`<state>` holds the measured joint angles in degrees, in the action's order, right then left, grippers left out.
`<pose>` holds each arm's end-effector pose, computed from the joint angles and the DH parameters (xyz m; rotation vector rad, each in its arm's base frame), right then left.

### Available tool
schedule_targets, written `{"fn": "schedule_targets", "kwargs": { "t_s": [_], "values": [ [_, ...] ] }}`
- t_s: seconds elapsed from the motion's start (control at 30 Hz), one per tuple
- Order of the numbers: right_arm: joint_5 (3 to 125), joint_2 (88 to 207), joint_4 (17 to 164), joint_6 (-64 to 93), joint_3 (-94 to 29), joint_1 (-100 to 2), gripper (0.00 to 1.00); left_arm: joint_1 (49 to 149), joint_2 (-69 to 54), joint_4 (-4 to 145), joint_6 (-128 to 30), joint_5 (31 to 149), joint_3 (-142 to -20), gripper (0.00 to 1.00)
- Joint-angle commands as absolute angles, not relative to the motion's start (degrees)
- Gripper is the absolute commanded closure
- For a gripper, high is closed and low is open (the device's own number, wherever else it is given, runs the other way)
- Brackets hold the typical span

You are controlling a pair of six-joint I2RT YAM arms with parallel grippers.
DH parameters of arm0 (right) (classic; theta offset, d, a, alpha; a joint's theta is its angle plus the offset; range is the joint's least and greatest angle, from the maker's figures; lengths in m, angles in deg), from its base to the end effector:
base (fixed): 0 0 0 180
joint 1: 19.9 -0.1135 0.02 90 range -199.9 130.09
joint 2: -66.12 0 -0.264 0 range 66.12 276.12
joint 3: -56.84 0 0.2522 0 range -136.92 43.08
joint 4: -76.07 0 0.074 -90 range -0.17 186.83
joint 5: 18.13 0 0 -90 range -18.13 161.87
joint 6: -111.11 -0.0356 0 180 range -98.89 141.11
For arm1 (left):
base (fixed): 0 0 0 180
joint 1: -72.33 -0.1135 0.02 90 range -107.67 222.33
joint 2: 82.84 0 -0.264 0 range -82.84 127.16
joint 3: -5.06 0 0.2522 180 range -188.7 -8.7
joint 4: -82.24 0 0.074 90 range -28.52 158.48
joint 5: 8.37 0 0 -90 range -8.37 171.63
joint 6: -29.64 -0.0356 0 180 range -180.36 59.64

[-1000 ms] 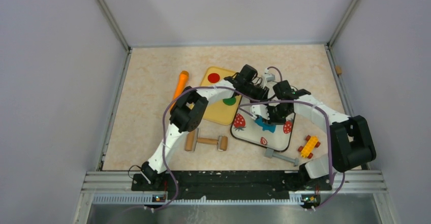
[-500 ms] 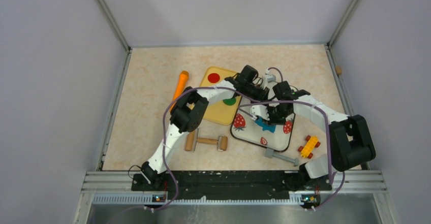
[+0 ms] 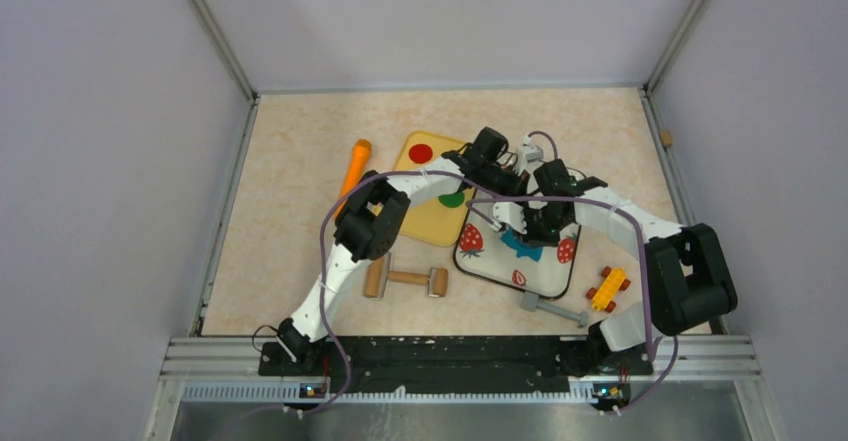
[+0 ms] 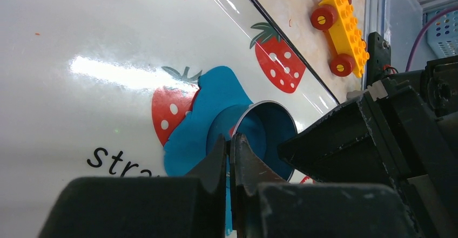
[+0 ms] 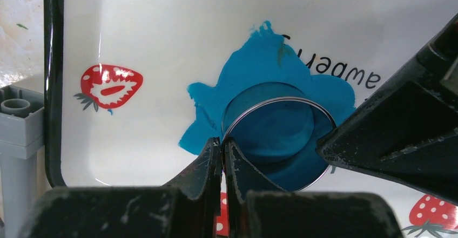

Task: Roll out the dumpling wrappers from the dough

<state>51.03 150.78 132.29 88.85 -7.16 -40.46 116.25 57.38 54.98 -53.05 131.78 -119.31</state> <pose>0.2350 0.1017 0.1829 -1.9705 1.9458 0.3392 0.3673 -0.3916 0.1474 1.2051 2.1063 -1.4493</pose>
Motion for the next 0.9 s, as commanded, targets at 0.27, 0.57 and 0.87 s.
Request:
{"fn": "schedule_targets", "kwargs": {
  "t_s": [0.27,0.57,0.87],
  "values": [
    [49.09,154.40,127.53,75.55,-5.87,-45.10,1.00,117.32,62.71,48.59,-54.17,134.86,-128.17,1.00],
    [48.80,155.79,124.59,67.01,-7.91,-45.96,1.00,117.99,64.16,46.98,-54.36,135.54,-130.80,1.00],
    [50.22,158.57,120.73,56.13,-10.26,-47.01,1.00,119.15,66.00,46.38,-53.32,136.20,-133.84,1.00]
  ]
}}
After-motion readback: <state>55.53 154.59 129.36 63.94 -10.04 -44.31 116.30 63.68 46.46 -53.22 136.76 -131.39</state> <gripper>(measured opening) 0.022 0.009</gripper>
